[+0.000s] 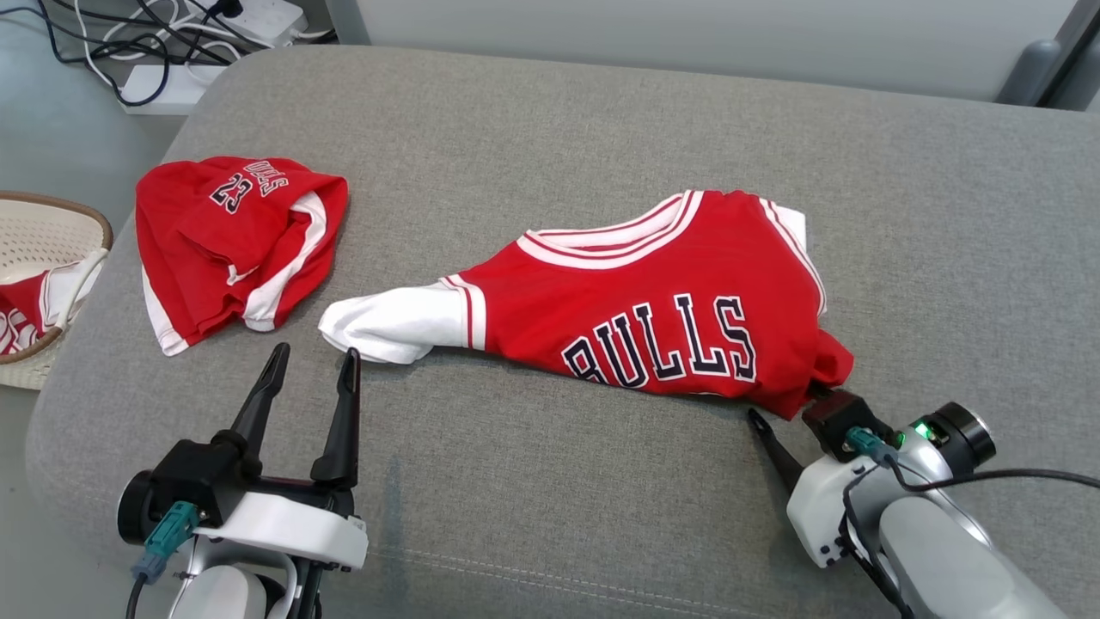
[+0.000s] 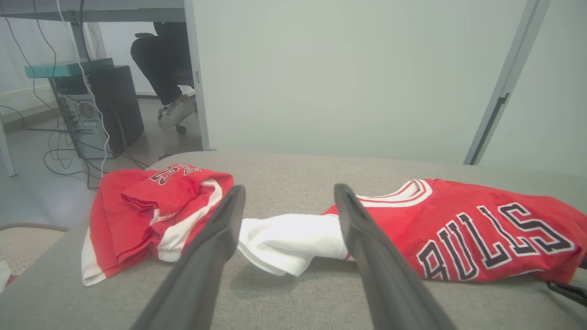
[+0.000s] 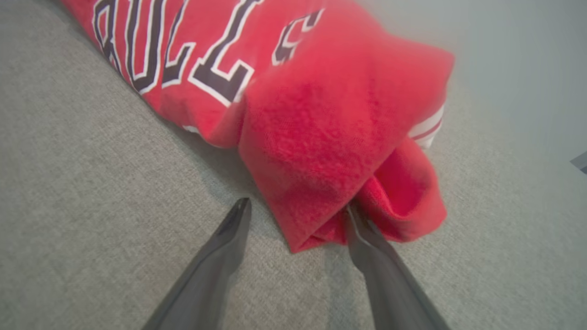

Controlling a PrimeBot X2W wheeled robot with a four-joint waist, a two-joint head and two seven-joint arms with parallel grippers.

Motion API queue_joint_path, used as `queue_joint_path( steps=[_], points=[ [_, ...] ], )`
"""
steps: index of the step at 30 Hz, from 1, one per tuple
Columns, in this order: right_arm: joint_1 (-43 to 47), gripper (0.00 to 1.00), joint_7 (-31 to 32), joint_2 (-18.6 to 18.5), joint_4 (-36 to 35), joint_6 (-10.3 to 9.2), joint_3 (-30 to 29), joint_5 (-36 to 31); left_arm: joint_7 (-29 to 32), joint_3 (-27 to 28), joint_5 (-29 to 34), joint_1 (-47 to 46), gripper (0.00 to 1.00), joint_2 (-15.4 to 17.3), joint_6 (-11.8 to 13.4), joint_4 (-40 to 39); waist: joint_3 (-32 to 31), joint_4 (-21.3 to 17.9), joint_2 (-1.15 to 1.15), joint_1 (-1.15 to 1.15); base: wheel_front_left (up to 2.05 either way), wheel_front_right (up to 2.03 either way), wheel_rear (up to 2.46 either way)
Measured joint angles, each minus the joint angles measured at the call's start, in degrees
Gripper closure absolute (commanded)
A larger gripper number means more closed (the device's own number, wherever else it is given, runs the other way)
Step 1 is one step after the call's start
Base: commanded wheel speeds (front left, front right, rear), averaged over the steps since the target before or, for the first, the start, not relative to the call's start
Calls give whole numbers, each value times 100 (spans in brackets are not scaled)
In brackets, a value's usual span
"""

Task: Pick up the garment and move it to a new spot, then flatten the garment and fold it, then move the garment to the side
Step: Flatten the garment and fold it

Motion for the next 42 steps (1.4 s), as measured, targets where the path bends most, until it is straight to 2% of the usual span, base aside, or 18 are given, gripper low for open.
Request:
queue_joint_path(
  steps=[1,2,3,8,11,13,16,20,23,27,31,36,42],
  points=[
    [-97,54,-9,19,141,0,48,8,0,18,19,-1,0,-9,-27,18,20,3,0,0,0,0,0],
    [-182,81,-11,36,272,0,112,20,0,37,48,-1,0,-20,-36,35,34,3,0,0,0,0,0],
    [-249,100,-24,68,375,0,156,69,0,67,85,-1,0,-27,-44,49,43,0,0,0,0,0,0],
    [-437,100,1,176,558,0,879,770,0,181,178,-11,0,-97,-129,80,66,-69,0,0,0,0,0],
    [-458,100,398,2,76,1,1617,1596,0,248,200,-40,0,-164,-145,77,78,-159,0,0,0,0,0],
    [-508,100,901,-325,-662,1,2230,2338,0,330,245,-65,0,-160,-188,77,95,-241,0,0,0,0,0],
    [-717,100,1674,-1105,-2108,4,2592,3619,0,416,290,-97,0,-165,-191,54,127,-362,0,0,0,0,0],
    [-1077,100,2617,-2189,-3805,3,2276,5304,0,464,331,-111,0,-196,-240,24,232,-443,0,0,0,0,0],
    [-1341,100,2964,-2585,-4410,0,1822,6117,0,463,342,-164,0,-221,-246,3,350,-443,0,0,0,0,0],
    [-1709,100,3210,-2683,-4361,-1,1306,7009,0,364,380,-425,0,-308,-323,-2,537,-344,0,0,0,0,0],
    [-2279,100,3158,-2613,-3678,-3,1022,7130,0,201,394,-648,0,-370,-346,-4,757,-147,0,0,0,0,0],
    [-2980,100,2539,-2403,-2554,-3,1010,6754,-1,-63,407,-872,0,-399,-397,11,1018,203,0,0,0,0,0],
    [-3398,100,1891,-2107,-1445,-2,1477,6251,-1,-424,293,-1090,0,-432,-439,57,1337,616,0,0,0,0,0]
  ],
)
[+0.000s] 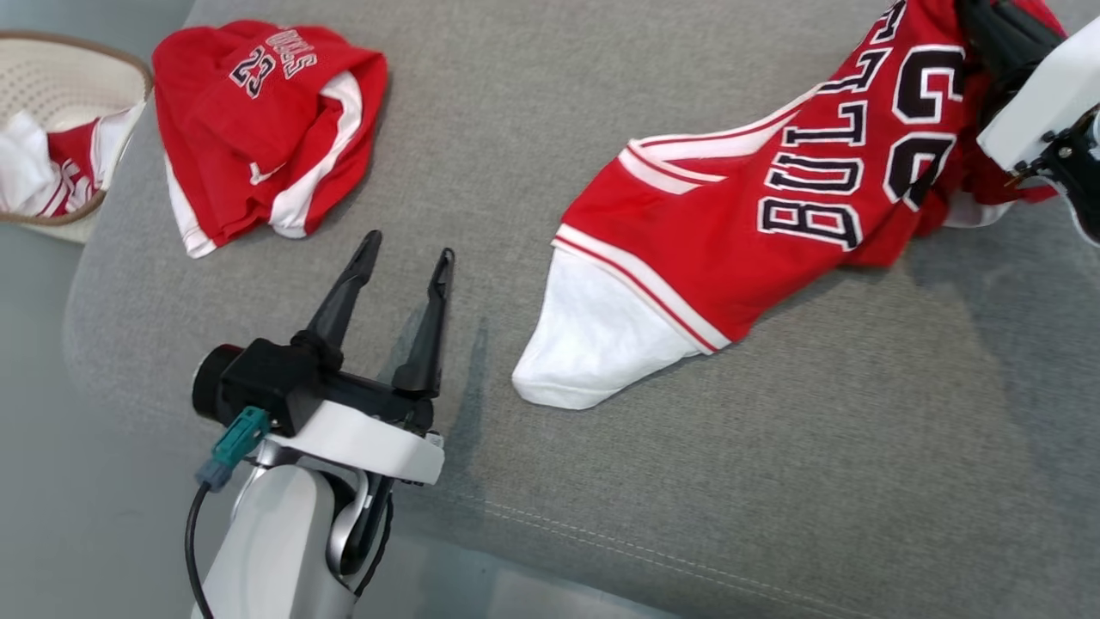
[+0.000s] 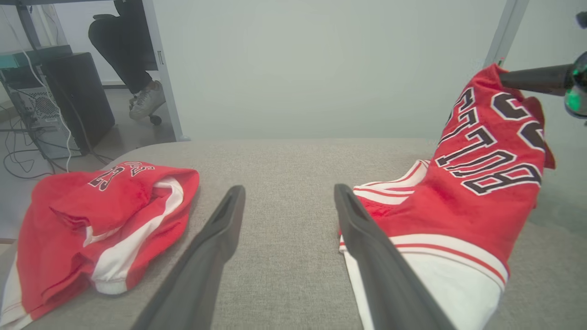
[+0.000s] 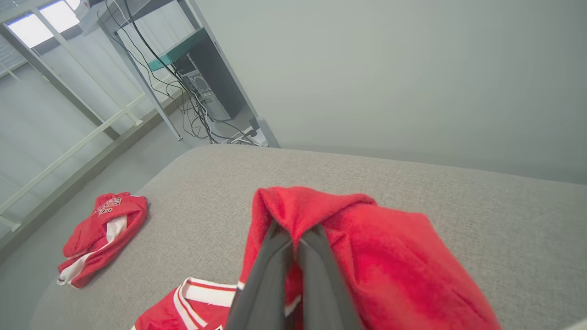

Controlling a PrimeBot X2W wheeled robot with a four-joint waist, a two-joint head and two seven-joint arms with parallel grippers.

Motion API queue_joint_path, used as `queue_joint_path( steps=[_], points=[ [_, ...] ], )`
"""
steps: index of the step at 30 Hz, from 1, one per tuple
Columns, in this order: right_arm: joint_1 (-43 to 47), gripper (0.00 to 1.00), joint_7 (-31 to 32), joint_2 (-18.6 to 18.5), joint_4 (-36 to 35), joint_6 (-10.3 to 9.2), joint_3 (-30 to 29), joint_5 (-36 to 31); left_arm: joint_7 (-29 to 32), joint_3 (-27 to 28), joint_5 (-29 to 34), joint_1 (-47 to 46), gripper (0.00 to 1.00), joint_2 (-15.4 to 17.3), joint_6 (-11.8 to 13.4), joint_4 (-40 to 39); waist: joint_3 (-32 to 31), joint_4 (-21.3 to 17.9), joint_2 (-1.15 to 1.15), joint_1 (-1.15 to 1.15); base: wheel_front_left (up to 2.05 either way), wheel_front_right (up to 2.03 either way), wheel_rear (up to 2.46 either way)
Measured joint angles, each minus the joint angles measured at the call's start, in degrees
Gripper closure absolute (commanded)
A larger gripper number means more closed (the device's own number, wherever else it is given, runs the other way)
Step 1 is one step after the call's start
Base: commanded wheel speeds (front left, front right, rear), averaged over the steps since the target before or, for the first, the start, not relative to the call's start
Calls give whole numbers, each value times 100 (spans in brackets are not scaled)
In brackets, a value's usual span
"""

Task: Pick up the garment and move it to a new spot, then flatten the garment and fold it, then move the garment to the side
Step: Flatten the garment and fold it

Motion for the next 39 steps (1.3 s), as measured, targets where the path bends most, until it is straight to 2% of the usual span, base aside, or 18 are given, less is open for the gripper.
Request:
queue_joint_path(
  steps=[1,2,3,9,13,17,19,23,26,30,34,39],
  points=[
    [-36,96,-125,49,170,0,83,-97,0,-70,-49,-29,0,-2,0,12,52,54,0,0,0,0,0],
    [-58,23,-230,102,338,0,137,-114,1,-144,-91,-69,0,-9,0,29,99,107,0,0,0,0,0],
    [-69,0,-341,146,487,0,172,-116,0,-191,-115,-96,0,-25,0,31,140,149,0,0,0,0,0],
    [-91,0,-1255,186,913,0,554,-498,0,-238,-120,-207,0,-60,22,45,230,157,0,0,0,0,0],
    [-75,0,-1790,67,780,0,713,-578,0,-49,-29,-206,0,-64,27,53,155,-13,0,0,0,0,0],
    [9,0,-1980,-51,593,0,656,-771,0,119,59,-194,0,-64,27,54,65,-161,0,0,0,0,0],
    [175,0,-2024,-132,432,0,415,-1095,0,222,131,-179,0,-62,27,54,-7,-266,0,0,0,0,0],
    [777,0,-2036,-109,-326,0,-991,-2283,0,402,252,-154,0,-41,26,54,-126,-512,0,0,0,0,0],
    [1726,0,-2068,179,-1048,0,-2030,-3247,0,530,308,-44,0,18,25,51,-254,-673,0,0,0,0,0],
    [3242,0,-2068,984,-1965,0,-3019,-4307,0,736,386,213,0,101,25,49,-492,-842,0,0,0,0,0],
    [4346,0,-2068,1593,-2591,1,-3405,-4932,0,873,405,433,0,113,25,41,-722,-1005,0,0,0,0,0],
    [5247,0,-2068,2143,-2989,1,-3710,-5236,1,996,445,714,0,133,26,43,-1003,-1178,0,0,0,0,0]
  ],
)
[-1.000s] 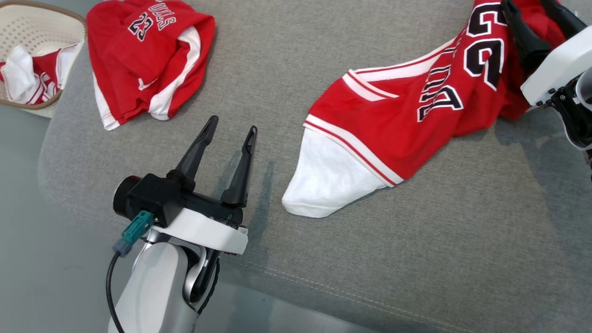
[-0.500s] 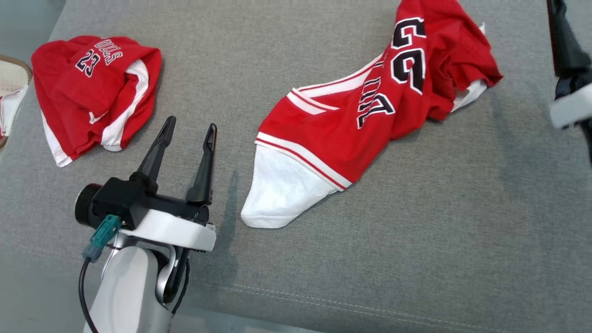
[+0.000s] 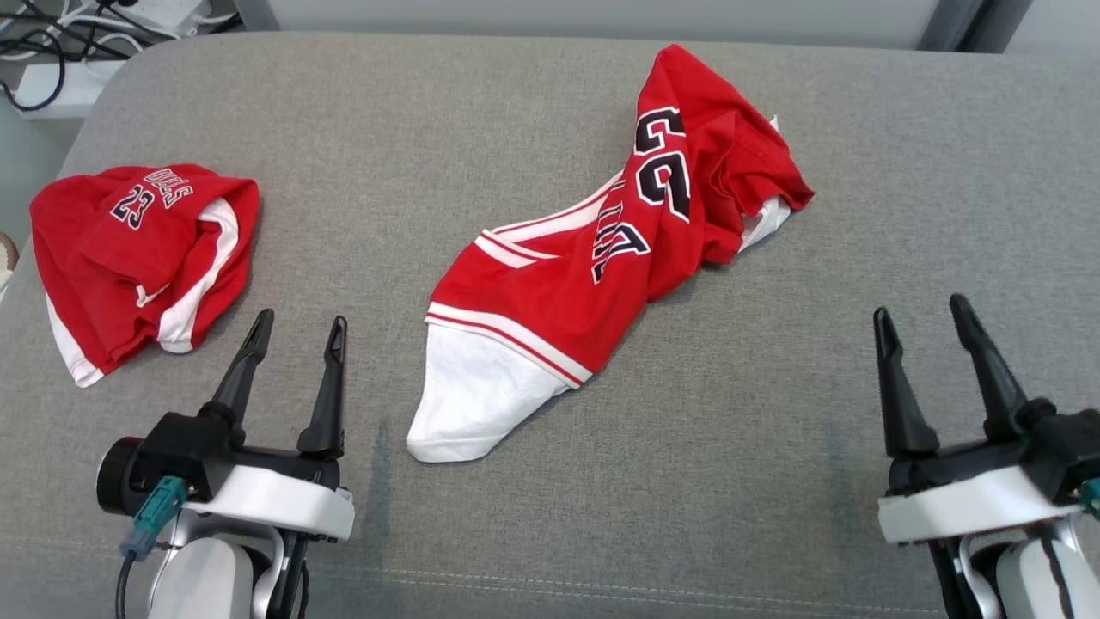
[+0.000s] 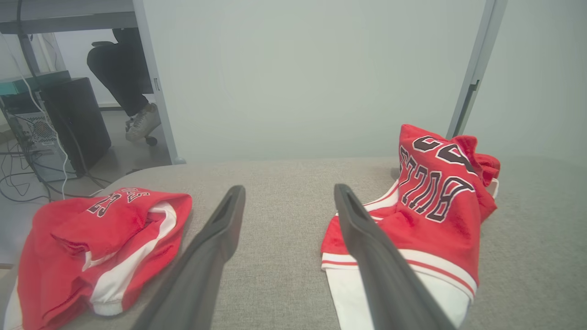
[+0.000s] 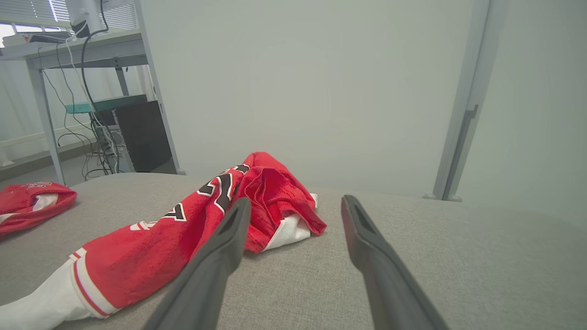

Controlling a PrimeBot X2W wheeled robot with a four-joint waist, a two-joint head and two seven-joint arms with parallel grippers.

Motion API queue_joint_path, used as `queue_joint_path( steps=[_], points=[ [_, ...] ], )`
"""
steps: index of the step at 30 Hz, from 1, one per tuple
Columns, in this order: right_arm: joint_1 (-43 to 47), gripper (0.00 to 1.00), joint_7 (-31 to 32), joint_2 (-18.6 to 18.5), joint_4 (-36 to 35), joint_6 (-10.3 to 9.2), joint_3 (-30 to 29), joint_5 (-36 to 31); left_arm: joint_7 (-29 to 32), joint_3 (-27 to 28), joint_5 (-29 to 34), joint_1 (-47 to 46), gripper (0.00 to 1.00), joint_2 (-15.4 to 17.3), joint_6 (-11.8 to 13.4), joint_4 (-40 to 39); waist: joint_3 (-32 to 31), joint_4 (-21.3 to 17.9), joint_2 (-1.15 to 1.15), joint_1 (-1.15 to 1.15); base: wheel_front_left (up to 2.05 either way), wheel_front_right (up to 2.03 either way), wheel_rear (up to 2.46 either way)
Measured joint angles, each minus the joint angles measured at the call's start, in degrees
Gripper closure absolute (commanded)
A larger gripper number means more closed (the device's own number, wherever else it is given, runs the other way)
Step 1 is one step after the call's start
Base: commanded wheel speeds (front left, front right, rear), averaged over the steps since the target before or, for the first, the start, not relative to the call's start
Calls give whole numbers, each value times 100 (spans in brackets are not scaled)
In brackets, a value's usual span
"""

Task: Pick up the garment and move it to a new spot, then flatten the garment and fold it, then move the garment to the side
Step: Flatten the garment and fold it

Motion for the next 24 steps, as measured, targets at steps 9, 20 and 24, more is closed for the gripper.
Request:
queue_joint_path(
  steps=[9,20,24],
  points=[
    [1003,0,0,401,-342,0,-42,-220,0,222,103,537,0,112,27,-26,-542,-246,0,0,0,0,0],
    [1498,0,0,564,-513,0,-21,-276,0,235,108,1010,0,145,27,-98,-922,-346,0,0,0,0,0],
    [1499,0,0,608,-519,0,-15,-277,0,221,108,1028,0,145,29,-119,-930,-346,0,0,0,0,0]
  ],
)
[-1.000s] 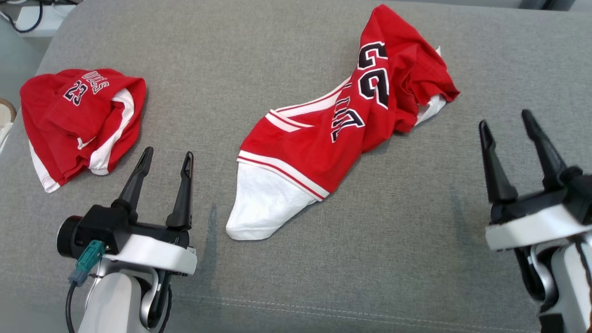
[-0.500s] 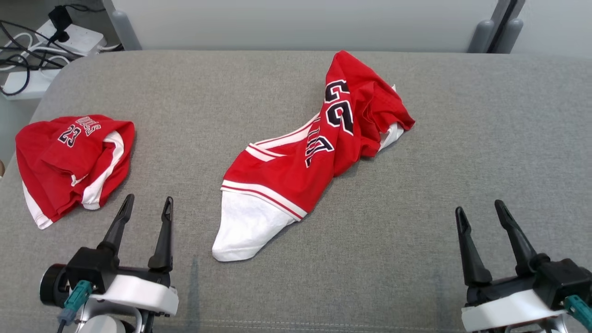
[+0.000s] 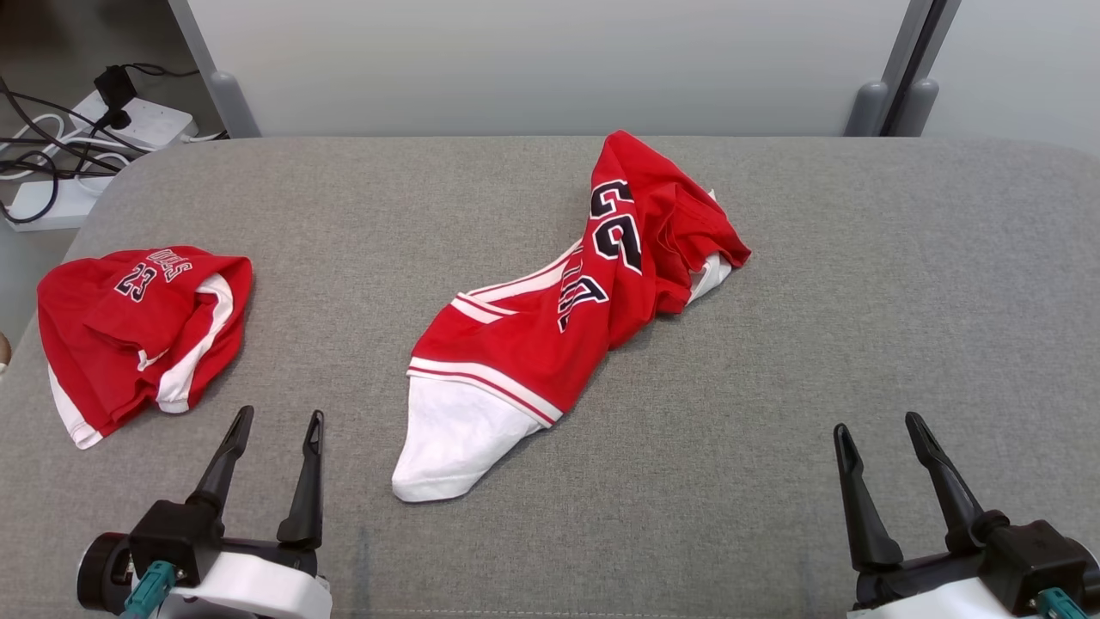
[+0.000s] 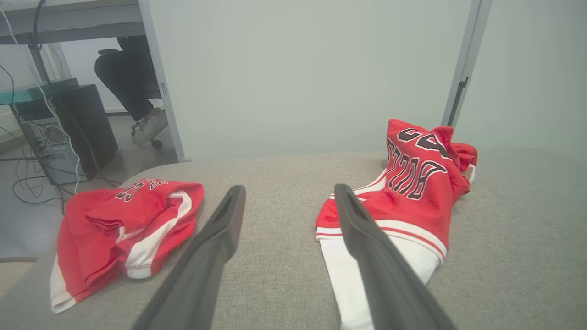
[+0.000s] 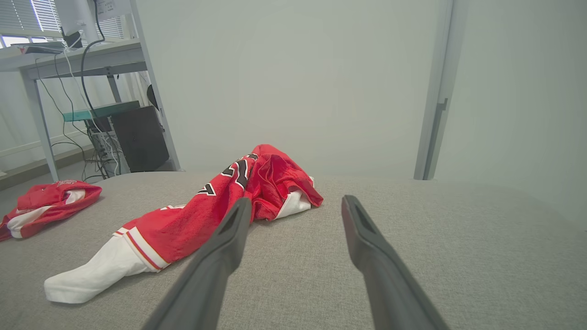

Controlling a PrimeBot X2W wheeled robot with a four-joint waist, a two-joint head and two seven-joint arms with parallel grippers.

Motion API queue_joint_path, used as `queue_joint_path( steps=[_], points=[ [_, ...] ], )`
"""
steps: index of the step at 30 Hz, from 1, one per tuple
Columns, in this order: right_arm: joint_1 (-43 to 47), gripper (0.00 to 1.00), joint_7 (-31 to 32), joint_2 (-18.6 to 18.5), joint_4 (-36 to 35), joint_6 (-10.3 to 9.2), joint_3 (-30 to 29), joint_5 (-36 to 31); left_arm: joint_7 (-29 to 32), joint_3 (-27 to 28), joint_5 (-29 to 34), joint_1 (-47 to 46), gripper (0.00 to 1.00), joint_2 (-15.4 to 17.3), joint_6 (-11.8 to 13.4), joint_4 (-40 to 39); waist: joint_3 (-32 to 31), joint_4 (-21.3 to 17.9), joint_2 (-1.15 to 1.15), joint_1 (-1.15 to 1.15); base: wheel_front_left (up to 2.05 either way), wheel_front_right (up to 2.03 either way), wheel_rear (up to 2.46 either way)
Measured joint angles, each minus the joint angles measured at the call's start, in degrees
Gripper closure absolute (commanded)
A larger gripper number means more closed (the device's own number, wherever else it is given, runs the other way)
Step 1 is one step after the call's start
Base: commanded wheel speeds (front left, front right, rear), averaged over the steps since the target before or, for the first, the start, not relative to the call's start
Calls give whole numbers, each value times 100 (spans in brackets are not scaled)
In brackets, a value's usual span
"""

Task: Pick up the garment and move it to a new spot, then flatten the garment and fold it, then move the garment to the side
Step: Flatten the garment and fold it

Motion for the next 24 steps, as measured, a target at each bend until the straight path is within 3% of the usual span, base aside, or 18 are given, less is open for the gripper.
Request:
queue_joint_path(
  steps=[16,24],
  points=[
    [-269,0,0,-30,259,0,102,-21,26,-165,-12,54,0,15,49,-143,153,189,0,0,0,0,0],
    [-1500,0,34,-767,1577,1,900,423,25,-464,-13,-232,0,-13,48,-152,399,560,0,0,0,0,0]
  ],
)
